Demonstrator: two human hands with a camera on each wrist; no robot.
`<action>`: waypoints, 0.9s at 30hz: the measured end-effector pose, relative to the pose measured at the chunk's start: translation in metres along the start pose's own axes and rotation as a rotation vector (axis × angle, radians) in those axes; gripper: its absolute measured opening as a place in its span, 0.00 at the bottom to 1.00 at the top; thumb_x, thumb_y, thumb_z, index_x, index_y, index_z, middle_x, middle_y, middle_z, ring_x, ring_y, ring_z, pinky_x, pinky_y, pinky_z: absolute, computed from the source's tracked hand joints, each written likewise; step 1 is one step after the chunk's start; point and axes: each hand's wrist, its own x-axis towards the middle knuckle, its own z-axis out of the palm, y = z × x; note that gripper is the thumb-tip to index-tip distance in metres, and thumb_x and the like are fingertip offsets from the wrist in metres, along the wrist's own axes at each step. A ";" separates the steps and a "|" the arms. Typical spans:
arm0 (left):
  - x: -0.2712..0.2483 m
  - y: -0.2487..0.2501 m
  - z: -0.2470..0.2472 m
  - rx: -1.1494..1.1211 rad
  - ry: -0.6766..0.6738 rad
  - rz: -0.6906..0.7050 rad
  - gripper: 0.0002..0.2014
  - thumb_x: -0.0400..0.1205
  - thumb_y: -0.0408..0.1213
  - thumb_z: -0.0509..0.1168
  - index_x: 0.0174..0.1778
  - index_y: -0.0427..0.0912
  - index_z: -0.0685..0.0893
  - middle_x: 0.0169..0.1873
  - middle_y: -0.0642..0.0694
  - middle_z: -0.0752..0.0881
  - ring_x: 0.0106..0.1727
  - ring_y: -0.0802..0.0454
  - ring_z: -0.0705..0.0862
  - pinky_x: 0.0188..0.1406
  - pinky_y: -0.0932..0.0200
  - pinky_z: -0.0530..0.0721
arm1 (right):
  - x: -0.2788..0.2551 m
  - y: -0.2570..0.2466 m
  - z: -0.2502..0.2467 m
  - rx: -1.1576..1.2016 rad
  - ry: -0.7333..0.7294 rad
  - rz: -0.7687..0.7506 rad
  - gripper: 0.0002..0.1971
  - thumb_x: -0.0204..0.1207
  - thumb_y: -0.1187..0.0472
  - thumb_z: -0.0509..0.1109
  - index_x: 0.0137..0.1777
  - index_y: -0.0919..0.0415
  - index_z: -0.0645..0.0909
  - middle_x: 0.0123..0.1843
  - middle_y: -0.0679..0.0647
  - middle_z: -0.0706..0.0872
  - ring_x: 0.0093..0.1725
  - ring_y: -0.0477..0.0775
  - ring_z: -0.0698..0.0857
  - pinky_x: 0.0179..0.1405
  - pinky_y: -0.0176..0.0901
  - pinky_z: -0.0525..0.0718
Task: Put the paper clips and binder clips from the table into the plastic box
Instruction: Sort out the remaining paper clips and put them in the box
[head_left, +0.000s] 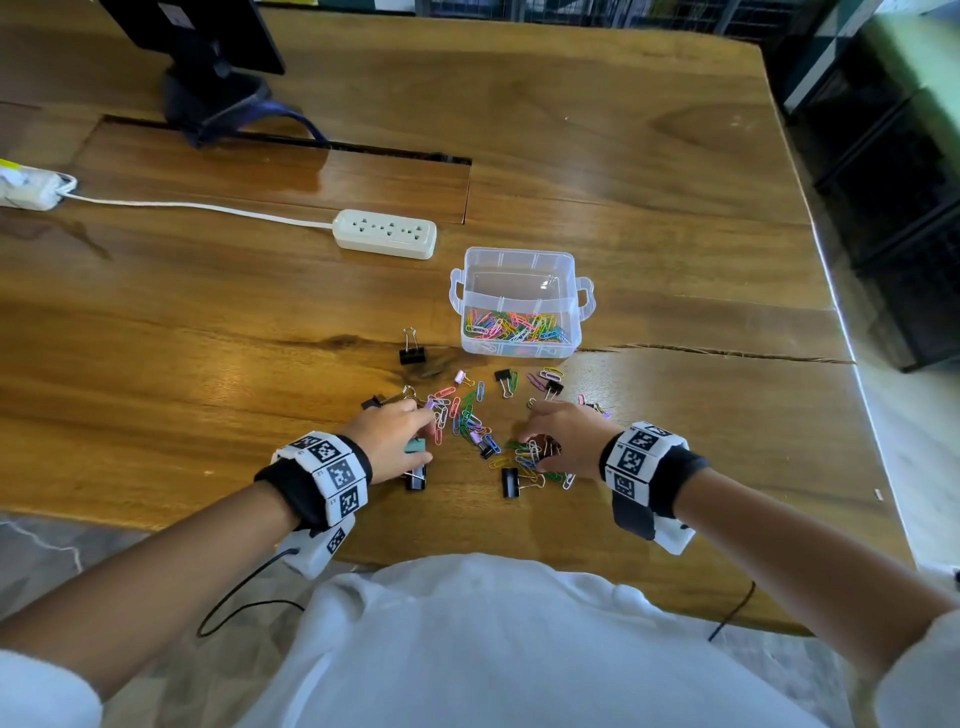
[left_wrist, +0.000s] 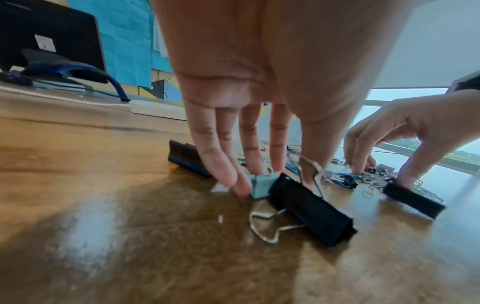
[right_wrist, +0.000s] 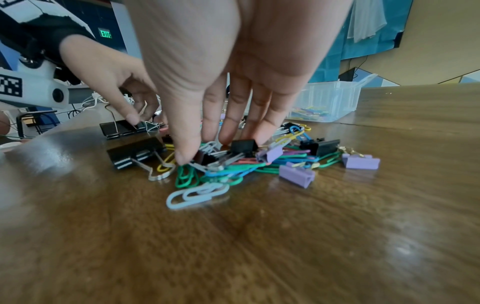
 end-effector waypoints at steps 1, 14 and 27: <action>0.001 0.000 -0.002 0.018 0.017 -0.008 0.13 0.81 0.49 0.62 0.59 0.48 0.76 0.53 0.50 0.81 0.51 0.49 0.83 0.48 0.52 0.85 | 0.000 0.000 0.000 -0.002 0.001 0.001 0.20 0.72 0.55 0.73 0.64 0.53 0.79 0.60 0.51 0.79 0.61 0.53 0.78 0.59 0.46 0.79; 0.031 0.013 -0.021 0.087 0.057 0.107 0.24 0.77 0.36 0.71 0.68 0.47 0.73 0.56 0.47 0.75 0.46 0.55 0.74 0.42 0.62 0.76 | 0.003 -0.006 -0.002 -0.119 -0.001 -0.061 0.19 0.73 0.57 0.70 0.65 0.52 0.77 0.63 0.52 0.78 0.66 0.53 0.72 0.69 0.47 0.72; 0.052 0.018 -0.024 0.003 0.008 0.217 0.34 0.74 0.39 0.74 0.76 0.47 0.69 0.65 0.46 0.73 0.68 0.49 0.72 0.67 0.58 0.72 | 0.012 -0.007 -0.005 -0.016 0.035 -0.073 0.28 0.70 0.55 0.74 0.71 0.53 0.73 0.67 0.51 0.75 0.65 0.52 0.76 0.65 0.48 0.78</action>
